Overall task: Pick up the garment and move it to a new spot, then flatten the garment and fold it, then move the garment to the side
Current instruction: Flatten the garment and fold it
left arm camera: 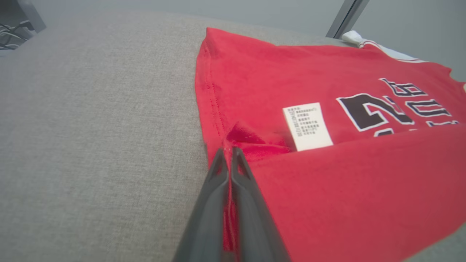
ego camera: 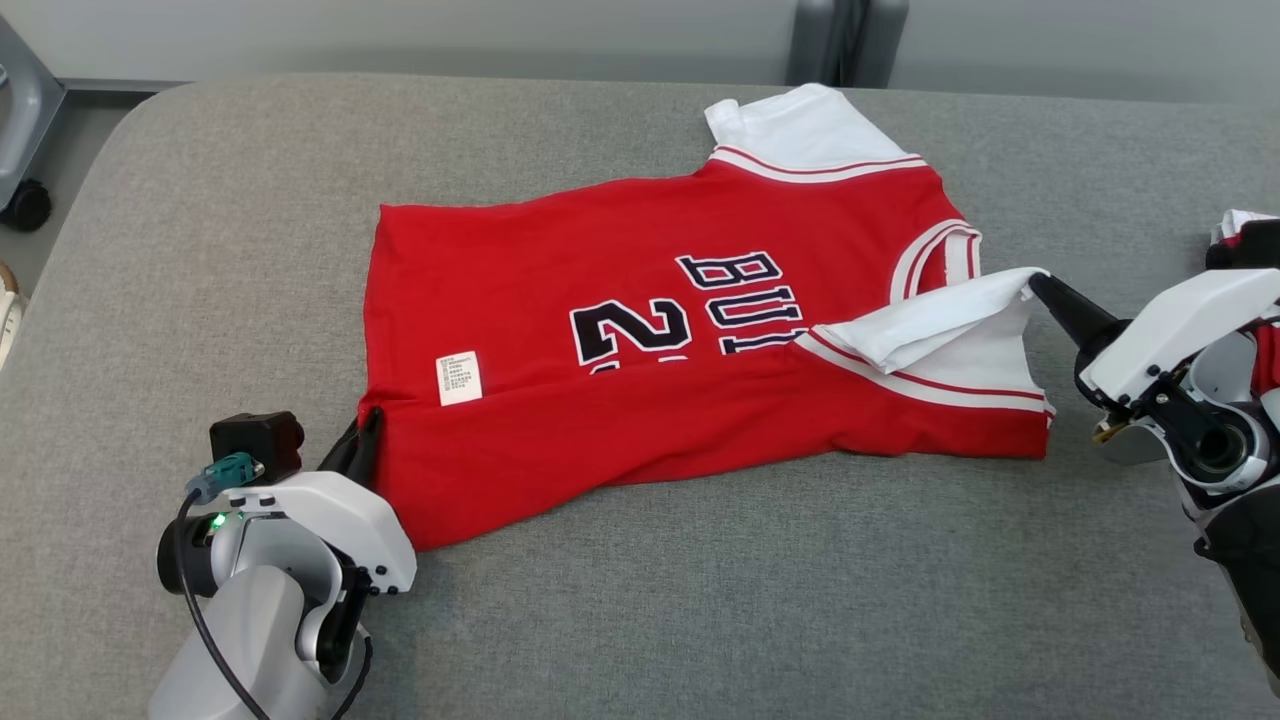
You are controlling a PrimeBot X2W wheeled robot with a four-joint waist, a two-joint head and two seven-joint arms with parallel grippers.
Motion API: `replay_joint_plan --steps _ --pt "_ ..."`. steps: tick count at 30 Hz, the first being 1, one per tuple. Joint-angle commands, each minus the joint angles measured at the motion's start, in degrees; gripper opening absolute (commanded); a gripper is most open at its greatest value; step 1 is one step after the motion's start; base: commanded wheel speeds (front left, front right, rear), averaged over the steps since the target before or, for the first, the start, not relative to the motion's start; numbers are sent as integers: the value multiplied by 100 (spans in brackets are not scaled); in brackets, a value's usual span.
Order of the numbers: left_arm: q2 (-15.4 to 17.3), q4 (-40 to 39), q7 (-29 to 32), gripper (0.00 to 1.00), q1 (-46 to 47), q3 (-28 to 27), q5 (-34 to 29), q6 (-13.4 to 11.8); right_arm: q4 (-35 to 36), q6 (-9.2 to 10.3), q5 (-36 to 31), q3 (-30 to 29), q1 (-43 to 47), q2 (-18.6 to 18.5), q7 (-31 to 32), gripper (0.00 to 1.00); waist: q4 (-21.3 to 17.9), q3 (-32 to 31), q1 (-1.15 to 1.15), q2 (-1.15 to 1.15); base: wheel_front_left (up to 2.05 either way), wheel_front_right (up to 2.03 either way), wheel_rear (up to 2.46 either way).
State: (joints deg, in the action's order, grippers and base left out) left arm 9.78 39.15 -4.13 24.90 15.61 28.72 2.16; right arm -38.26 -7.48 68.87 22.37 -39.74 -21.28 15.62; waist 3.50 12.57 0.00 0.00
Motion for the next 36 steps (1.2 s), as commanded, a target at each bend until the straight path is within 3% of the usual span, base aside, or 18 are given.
replay_joint_plan --steps 1,15,16,17,18,19,28,36 --pt "-10 95 -61 0 119 0 8 34 -96 -3 -62 20 -94 22 33 0 33 41 0 0 0 0 0" --pt "-267 1118 -617 0 661 139 0 160 -955 -3 -513 517 -538 230 -68 0 151 200 0 0 0 0 0" --pt "-277 1174 -690 0 703 148 -15 167 -1025 -3 -556 526 -584 239 -147 40 155 204 0 0 0 0 0" --pt "-288 1228 -763 0 743 143 -25 167 -1095 -3 -588 525 -624 247 -238 100 160 207 0 0 0 0 0" --pt "-300 1277 -829 38 772 134 -29 146 -1188 -3 -595 512 -658 267 -320 100 164 207 0 0 0 0 0" --pt "-312 1328 -884 100 794 131 -42 128 -1246 -3 -623 508 -700 286 -416 100 167 208 0 0 0 0 0" --pt "-321 1383 -1106 100 918 46 -200 26 -1309 -3 -573 470 -883 274 -1389 100 174 56 0 0 0 0 0" --pt "-347 196 -1111 100 142 -348 -578 -127 -722 -3 -479 701 -270 67 -2016 100 92 -297 0 0 0 0 0"
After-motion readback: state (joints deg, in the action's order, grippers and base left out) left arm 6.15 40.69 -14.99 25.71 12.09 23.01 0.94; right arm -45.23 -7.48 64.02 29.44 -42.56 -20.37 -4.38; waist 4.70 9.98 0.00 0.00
